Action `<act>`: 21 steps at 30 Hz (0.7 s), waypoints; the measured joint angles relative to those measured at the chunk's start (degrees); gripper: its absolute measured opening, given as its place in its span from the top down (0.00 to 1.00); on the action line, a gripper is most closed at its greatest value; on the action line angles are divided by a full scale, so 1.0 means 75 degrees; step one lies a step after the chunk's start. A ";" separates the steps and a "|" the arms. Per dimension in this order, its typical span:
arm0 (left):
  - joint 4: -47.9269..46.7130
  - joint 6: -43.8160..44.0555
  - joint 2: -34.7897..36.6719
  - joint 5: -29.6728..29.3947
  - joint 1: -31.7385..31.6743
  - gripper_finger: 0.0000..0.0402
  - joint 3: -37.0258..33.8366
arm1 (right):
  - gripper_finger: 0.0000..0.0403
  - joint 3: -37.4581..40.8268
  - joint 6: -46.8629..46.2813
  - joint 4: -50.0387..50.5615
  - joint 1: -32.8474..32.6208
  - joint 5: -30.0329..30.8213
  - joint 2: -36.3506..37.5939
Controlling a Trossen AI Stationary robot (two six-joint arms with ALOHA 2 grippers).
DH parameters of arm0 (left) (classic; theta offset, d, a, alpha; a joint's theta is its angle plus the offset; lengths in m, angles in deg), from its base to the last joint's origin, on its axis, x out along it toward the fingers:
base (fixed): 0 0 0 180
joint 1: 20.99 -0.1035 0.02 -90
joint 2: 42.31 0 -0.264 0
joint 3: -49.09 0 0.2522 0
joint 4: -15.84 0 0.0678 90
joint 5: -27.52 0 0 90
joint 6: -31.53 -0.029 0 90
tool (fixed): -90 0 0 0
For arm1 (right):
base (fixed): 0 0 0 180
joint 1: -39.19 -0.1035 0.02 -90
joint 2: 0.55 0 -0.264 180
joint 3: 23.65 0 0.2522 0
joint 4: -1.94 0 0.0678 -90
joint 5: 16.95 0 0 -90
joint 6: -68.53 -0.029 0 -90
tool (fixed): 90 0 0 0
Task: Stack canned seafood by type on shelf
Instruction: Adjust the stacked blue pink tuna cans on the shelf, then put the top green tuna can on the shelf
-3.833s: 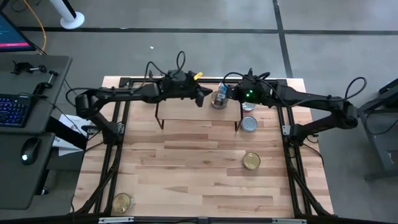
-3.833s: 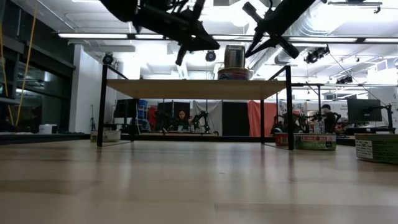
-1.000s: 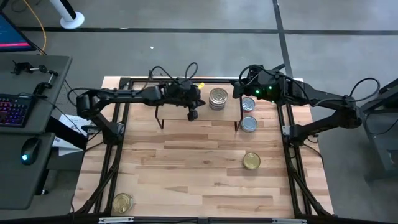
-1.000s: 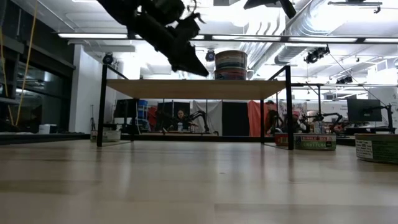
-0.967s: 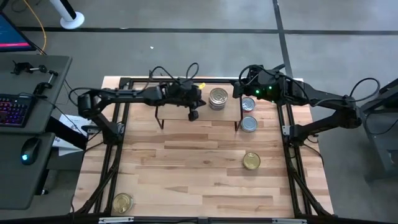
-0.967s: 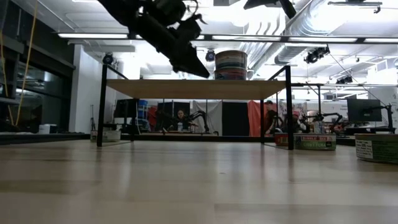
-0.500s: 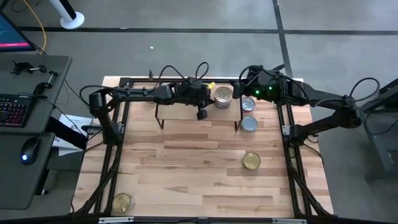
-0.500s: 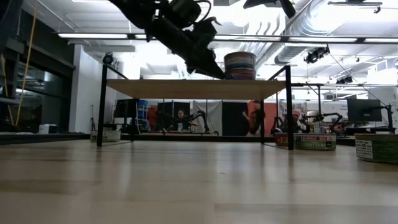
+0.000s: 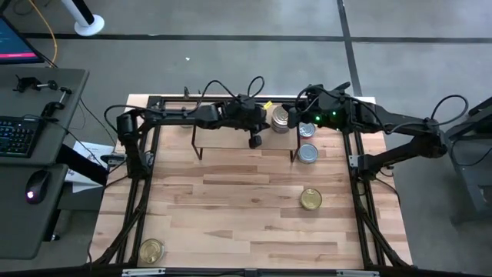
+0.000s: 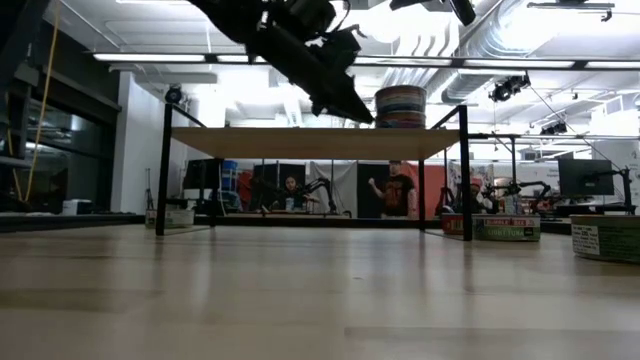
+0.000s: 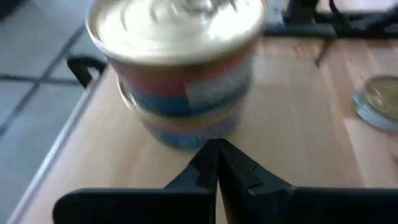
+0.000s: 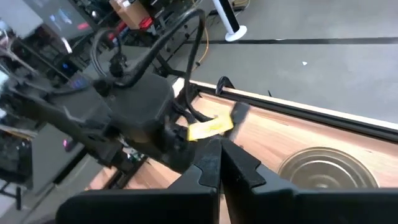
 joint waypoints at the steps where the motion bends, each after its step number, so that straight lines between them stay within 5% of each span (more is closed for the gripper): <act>1: -0.0239 0.0058 0.0129 0.0005 -0.0006 1.00 -0.0001 | 1.00 0.0000 0.0069 0.0099 0.0000 -0.0052 0.0023; 10: -0.2706 0.0728 0.2286 0.1039 0.0224 1.00 -0.0436 | 1.00 0.0005 0.0170 0.1748 -0.0425 -0.0713 0.0250; 17: -0.1265 0.2497 0.4598 0.1280 0.1446 1.00 -0.2617 | 1.00 0.0724 -0.0678 0.2425 -0.1882 -0.1757 0.0165; 21: 0.0140 0.3944 0.5597 0.0481 0.2499 1.00 -0.3969 | 1.00 0.1830 -0.2277 0.2379 -0.3044 -0.2781 0.0142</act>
